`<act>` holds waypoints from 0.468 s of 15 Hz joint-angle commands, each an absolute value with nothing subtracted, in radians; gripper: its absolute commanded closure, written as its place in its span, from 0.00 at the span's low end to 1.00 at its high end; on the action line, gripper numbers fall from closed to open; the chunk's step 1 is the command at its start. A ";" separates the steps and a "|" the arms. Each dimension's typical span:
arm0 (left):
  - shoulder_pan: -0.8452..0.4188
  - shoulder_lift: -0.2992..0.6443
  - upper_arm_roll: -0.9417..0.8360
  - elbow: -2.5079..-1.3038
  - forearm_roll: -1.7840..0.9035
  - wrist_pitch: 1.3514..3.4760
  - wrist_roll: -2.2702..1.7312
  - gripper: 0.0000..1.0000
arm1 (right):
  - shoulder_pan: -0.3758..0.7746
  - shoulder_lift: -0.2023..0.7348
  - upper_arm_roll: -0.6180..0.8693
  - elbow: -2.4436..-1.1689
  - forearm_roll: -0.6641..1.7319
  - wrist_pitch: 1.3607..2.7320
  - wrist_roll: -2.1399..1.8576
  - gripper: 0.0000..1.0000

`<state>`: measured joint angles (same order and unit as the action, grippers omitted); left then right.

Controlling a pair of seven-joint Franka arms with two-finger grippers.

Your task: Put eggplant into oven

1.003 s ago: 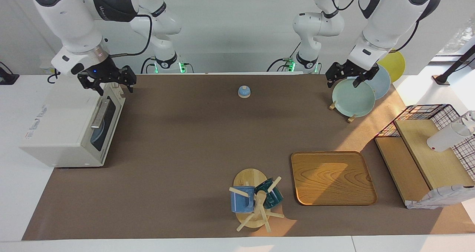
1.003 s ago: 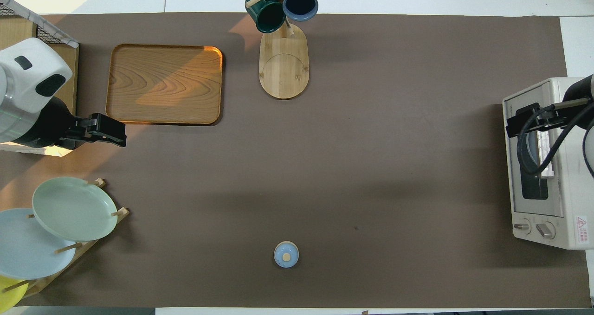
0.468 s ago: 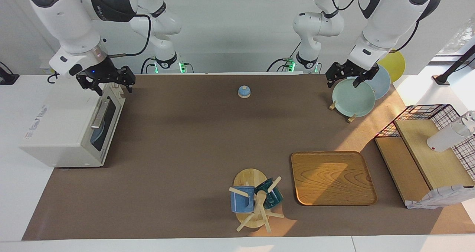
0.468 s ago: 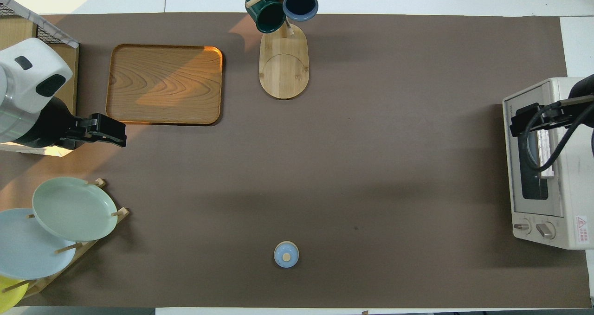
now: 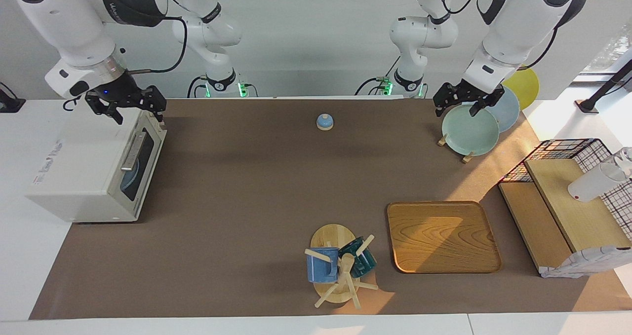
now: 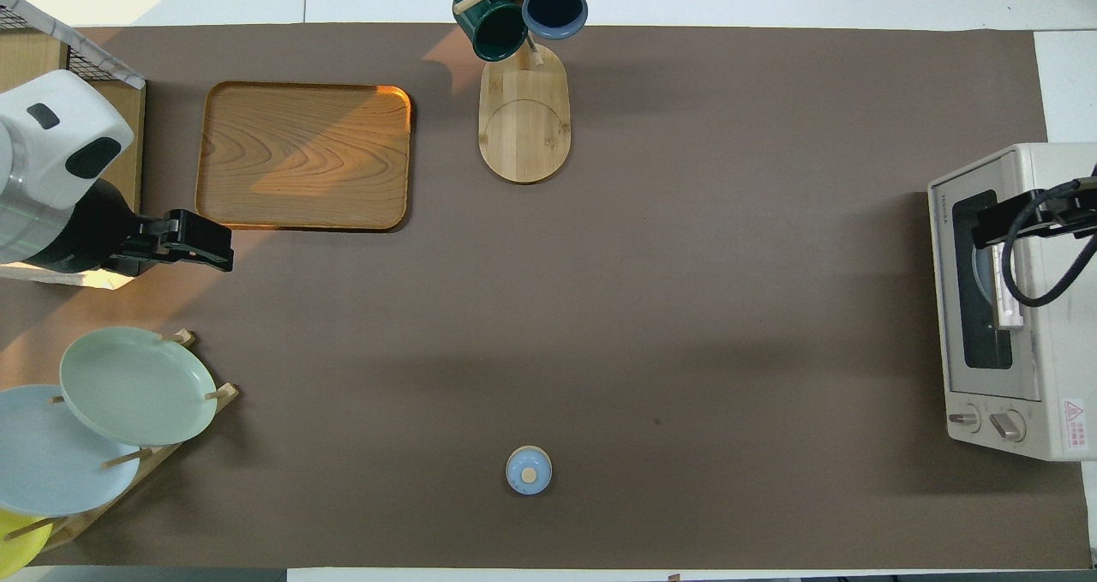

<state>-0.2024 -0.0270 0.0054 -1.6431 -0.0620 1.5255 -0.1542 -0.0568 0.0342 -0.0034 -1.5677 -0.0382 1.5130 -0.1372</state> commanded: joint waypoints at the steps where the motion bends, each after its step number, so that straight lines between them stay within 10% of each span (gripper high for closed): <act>1: -0.192 -0.029 -0.002 -1.643 -0.044 1.525 -0.146 0.00 | -0.057 0.038 0.003 -1.551 -0.012 1.491 -0.124 0.00; 7: -0.192 -0.029 -0.002 -1.643 -0.044 1.525 -0.146 0.00 | -0.054 0.037 0.003 -1.551 0.014 1.488 -0.121 0.00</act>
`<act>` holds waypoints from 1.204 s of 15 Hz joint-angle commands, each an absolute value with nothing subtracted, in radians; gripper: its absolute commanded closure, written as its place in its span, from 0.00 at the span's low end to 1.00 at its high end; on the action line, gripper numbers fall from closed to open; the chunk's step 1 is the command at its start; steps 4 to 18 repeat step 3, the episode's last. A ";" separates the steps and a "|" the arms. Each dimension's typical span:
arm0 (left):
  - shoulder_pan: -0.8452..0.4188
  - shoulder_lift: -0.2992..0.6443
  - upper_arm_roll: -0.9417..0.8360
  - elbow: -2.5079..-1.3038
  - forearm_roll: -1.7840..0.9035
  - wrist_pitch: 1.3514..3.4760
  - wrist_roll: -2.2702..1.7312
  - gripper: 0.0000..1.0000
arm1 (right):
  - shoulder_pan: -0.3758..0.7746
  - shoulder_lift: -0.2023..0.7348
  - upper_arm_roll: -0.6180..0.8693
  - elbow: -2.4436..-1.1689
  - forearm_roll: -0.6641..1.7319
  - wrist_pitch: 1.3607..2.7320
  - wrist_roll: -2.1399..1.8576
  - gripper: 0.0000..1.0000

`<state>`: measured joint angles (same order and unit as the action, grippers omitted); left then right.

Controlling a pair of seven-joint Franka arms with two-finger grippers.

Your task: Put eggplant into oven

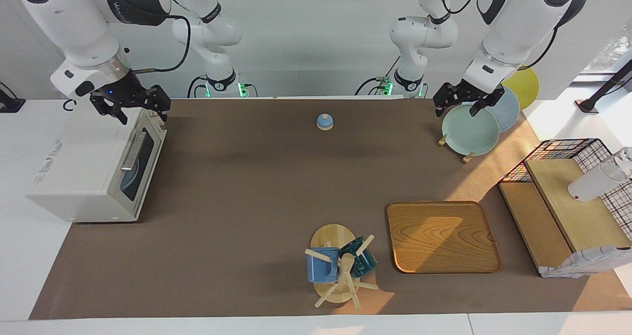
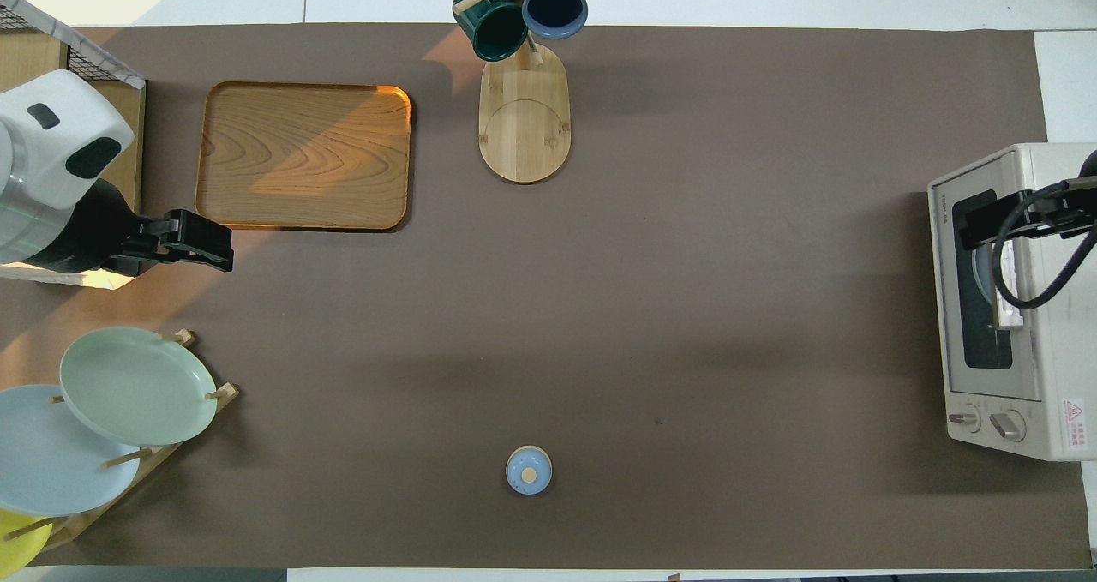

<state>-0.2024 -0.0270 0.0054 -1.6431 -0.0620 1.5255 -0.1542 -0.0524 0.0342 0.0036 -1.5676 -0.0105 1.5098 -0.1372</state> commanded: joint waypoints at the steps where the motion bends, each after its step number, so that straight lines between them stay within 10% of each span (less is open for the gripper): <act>1: -0.192 -0.029 -0.002 -1.643 -0.044 1.525 -0.146 0.00 | -0.054 0.037 0.005 -1.551 0.008 1.485 -0.121 0.00; 18: -0.192 -0.029 -0.002 -1.643 -0.044 1.525 -0.146 0.00 | -0.052 0.037 0.009 -1.549 0.002 1.485 -0.123 0.00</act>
